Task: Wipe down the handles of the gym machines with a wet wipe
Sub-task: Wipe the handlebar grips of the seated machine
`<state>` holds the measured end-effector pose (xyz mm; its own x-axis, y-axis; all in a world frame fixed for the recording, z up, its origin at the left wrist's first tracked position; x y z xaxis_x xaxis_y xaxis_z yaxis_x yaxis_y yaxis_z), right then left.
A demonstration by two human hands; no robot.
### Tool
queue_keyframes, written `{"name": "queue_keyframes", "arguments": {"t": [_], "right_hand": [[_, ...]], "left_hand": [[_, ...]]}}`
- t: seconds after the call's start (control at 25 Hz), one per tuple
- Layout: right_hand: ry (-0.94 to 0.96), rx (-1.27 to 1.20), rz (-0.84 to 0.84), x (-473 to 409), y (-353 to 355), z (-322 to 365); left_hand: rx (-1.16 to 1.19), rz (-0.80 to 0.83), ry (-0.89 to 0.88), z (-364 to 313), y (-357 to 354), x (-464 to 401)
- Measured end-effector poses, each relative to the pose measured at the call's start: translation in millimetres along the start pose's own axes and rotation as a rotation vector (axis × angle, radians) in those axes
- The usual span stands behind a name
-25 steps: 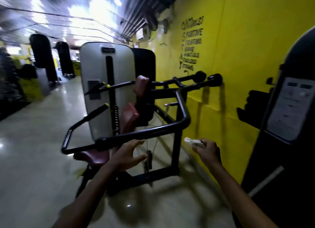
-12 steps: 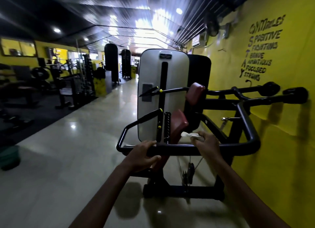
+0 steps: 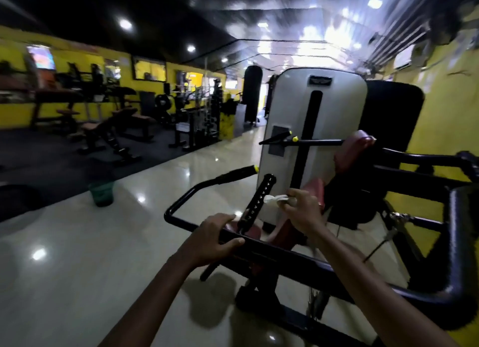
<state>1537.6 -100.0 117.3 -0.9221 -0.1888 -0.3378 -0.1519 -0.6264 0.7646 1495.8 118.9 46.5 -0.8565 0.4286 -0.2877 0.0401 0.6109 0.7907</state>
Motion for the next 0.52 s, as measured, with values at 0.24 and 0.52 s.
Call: {"name": "queue_keyframes", "arguments": {"t": [0.24, 0.52], "right_hand": [[0.283, -0.025, 0.260, -35.2, -2.2, -22.9], [0.558, -0.032, 0.428, -53.2, -37.3, -8.3]], "left_hand": [[-0.002, -0.224, 0.311, -51.8, -52.7, 4.0], [-0.004, -0.290, 0.591, -55.6, -75.6, 4.9]]}}
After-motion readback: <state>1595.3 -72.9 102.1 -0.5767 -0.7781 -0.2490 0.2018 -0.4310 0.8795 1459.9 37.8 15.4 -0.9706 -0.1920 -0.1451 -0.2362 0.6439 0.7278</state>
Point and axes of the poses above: each hand's wrist, its own x-axis away from the middle knuckle, its own y-axis out of the back of the hand, z = x × y, the point moved 2 cm from there along -x, towards the middle knuckle, and after that the axes turned 15 degrees about z, right-handed, at the moved point
